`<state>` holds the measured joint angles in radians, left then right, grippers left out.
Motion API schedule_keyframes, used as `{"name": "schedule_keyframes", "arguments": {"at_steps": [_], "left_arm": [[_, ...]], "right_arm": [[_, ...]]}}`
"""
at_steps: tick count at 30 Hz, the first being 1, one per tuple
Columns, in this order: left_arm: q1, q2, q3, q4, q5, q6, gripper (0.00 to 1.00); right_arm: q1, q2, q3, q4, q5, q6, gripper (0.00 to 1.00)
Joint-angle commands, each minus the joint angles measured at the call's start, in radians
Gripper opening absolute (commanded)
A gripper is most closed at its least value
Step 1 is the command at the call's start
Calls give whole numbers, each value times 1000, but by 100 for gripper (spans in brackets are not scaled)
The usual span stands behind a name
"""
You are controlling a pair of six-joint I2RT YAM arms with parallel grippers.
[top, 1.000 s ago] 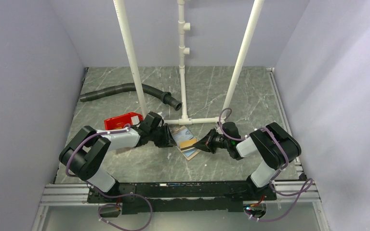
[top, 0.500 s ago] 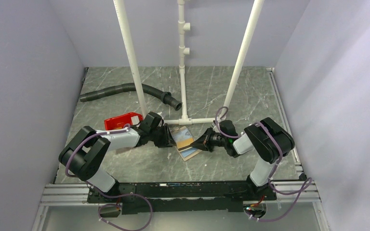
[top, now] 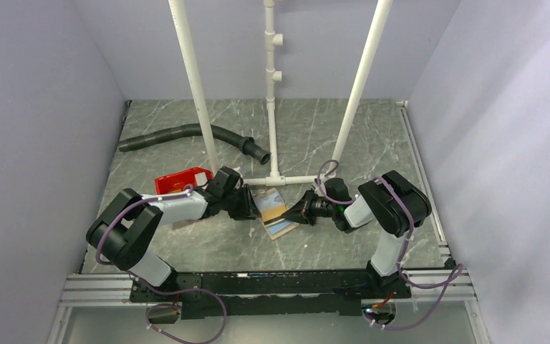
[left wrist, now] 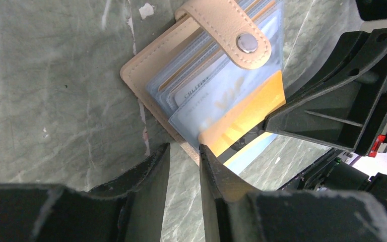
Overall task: Put the credit cards into the card holder
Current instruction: Insert the credit card into the card holder.
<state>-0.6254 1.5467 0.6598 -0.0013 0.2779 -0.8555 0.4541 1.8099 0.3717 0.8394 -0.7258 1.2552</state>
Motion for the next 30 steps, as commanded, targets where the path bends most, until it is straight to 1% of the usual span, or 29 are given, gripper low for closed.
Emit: {"name": "schedule_keyframes", "arguments": {"at_steps": [1,6,9,14,17,19,25,30], "left_arm": [[-5,-34,2,-19,-22,10,34],[-4,-38,-3,-8,-13,11,35],[-5,-69,10,-21,-6,30,39],[3,-160,93,-115,-50,114,48],[3,-157,151,-149,-75,160,50],[4,-119,175,-141,-81,176,48],[5,6,205,-95,-105,190,38],[5,58,197,-96,-146,201,35]], "right_arm": [[-1,32,45,-49,-28,-47,0],[-12,16,83,-125,-21,-104,0],[-18,16,92,-143,-23,-113,0],[-20,27,82,-148,-25,-101,1],[-21,13,70,-163,-15,-98,1],[-20,10,66,-167,-7,-96,2],[-20,21,102,-184,9,-120,5],[-20,10,160,-258,29,-174,8]]}}
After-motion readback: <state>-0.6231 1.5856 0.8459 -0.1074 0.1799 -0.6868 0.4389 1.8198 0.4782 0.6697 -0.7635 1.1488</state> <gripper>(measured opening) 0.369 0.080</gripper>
